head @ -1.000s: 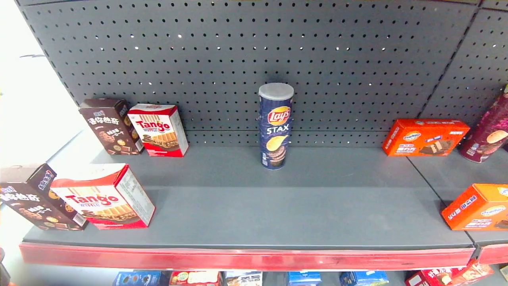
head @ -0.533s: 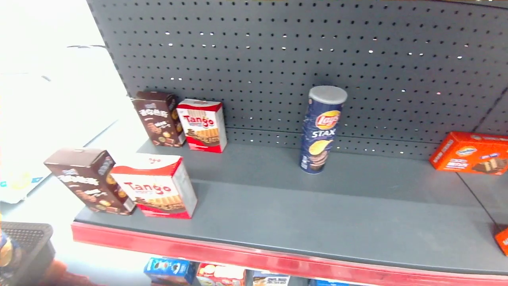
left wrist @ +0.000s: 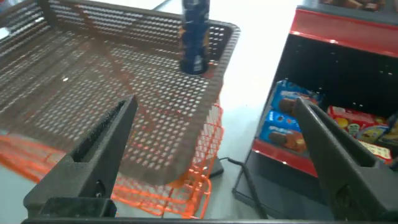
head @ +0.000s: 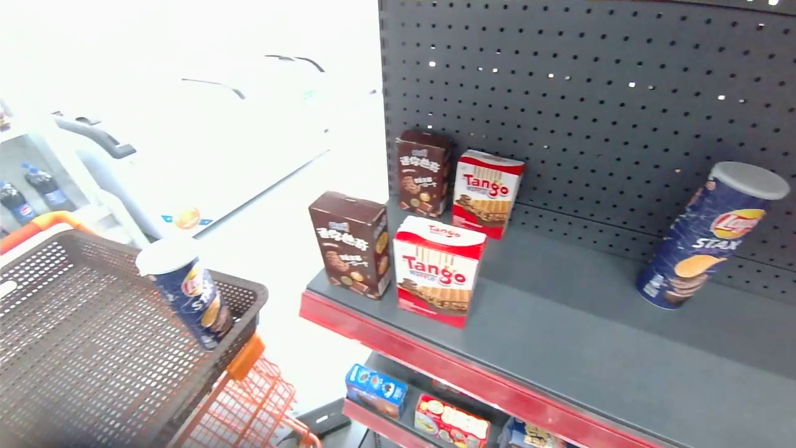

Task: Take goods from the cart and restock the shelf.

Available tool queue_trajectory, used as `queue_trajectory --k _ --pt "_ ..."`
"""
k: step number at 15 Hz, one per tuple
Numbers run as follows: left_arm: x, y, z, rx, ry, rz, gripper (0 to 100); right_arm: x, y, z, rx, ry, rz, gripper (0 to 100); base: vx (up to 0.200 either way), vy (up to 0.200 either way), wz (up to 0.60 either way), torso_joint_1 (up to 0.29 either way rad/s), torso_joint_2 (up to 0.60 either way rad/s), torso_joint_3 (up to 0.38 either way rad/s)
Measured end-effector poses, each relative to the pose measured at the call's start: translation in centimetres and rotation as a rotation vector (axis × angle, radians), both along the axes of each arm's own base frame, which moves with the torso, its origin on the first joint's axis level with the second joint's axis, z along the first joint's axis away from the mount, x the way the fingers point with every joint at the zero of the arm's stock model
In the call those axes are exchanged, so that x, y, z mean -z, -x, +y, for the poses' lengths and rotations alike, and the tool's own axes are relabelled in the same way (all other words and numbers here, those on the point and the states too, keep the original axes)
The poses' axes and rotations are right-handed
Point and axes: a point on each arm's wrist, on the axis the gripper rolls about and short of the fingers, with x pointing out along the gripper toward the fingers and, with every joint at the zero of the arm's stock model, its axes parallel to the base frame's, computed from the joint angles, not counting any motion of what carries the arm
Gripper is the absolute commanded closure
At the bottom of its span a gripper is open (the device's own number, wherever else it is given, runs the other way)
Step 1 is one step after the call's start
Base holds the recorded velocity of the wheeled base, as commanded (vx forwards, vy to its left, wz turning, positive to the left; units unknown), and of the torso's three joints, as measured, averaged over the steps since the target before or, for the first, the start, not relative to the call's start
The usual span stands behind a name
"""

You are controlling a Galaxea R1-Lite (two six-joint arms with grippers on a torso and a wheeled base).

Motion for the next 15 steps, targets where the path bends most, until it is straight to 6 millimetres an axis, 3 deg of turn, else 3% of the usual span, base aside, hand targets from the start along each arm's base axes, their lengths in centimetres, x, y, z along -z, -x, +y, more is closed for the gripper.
queue_trajectory --k 15 --pt "-0.21 0.06 -0.02 0.01 -0.008 -0.006 0 0.0 0.0 0.0 0.0 0.0 0.0 0 0.0 0.0 0.0 0.0 0.0 0.0"
